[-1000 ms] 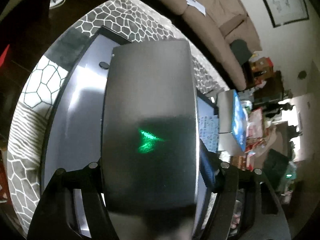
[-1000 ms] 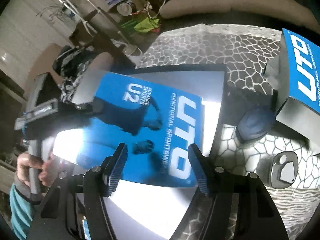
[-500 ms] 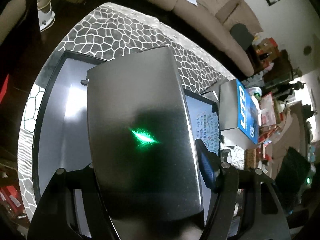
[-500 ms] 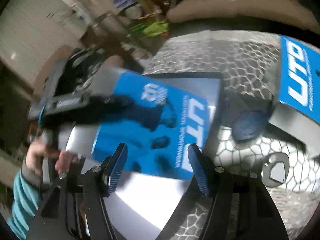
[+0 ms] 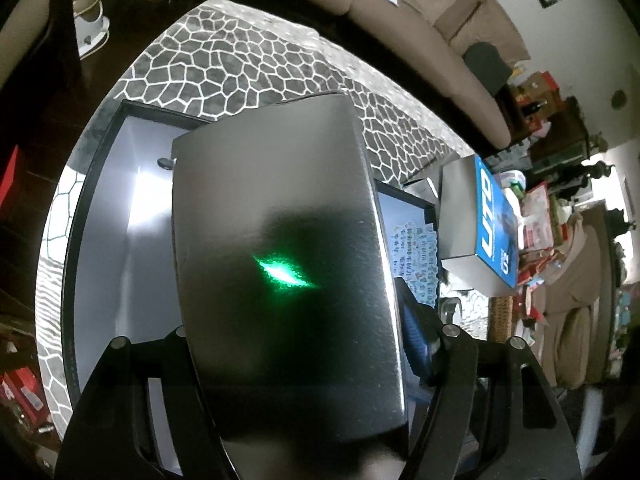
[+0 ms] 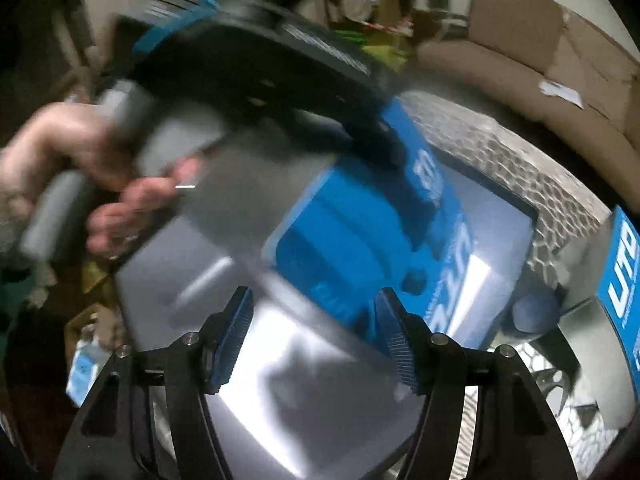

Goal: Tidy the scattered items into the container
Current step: 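Lower the box into the white box and open the right tool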

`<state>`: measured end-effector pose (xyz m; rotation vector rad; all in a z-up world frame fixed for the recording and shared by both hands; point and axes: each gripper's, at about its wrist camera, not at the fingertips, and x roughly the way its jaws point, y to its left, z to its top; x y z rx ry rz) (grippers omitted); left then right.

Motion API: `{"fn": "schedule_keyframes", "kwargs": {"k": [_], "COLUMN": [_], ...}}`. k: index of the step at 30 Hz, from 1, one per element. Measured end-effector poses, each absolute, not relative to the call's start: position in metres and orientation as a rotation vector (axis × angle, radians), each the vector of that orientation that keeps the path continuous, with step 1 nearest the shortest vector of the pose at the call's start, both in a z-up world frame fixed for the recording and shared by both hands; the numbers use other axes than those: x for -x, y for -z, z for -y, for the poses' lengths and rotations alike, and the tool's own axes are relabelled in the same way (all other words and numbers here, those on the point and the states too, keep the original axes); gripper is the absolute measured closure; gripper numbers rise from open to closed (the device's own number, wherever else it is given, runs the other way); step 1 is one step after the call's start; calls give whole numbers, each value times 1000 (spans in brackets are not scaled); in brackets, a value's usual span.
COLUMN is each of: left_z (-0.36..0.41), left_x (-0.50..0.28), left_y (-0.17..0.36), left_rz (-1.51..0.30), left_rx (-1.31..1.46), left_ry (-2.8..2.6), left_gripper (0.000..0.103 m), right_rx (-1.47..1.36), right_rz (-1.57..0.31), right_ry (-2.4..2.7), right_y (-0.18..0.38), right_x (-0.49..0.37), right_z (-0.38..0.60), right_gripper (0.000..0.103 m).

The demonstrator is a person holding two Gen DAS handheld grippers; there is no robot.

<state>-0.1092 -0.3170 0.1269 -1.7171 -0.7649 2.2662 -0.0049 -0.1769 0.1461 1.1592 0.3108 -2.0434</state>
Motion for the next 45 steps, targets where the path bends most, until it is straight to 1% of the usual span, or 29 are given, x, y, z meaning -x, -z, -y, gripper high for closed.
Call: {"fn": "schedule_keyframes", "kwargs": {"k": [3, 6, 9, 14, 19, 25, 27, 31, 37, 42, 45], "left_z": [318, 328, 345, 365, 382, 368, 360, 360, 372, 387, 383], "left_x": [106, 99, 91, 82, 74, 77, 76, 71, 71, 64, 69], "left_y": [-130, -133, -136, -138, -151, -138, -139, -149, -141, -147, -134], "left_rz": [747, 786, 830, 860, 877, 772, 715, 665, 667, 726, 686], "left_rx": [1721, 1704, 1674, 1657, 1592, 1674, 1686, 1677, 1738, 1673, 1751], "left_ry": [-2273, -2269, -2282, -2302, -2369, -2354, -2380, -2465, -2492, -2535, -2487], "left_gripper": [32, 30, 30, 30, 29, 27, 27, 27, 27, 24, 23], "right_rx": [-1201, -1245, -1281, -1295, -1307, -1325, -1331, -1334, -1344, -1351, -1352], "right_rz": [-259, -223, -243, -262, -297, -314, -321, -349, -399, -405, -420], "right_ry": [2069, 2076, 2097, 2109, 2118, 2124, 2125, 2130, 2150, 2160, 2160], "right_y": [-133, -121, -114, -111, -106, -105, -104, -101, -99, -97, -96], "right_x": [17, 24, 28, 26, 31, 32, 34, 32, 31, 33, 34], "right_z": [174, 172, 177, 184, 188, 186, 184, 182, 186, 185, 185], "right_gripper": [38, 38, 38, 38, 38, 38, 38, 38, 37, 37, 36]}}
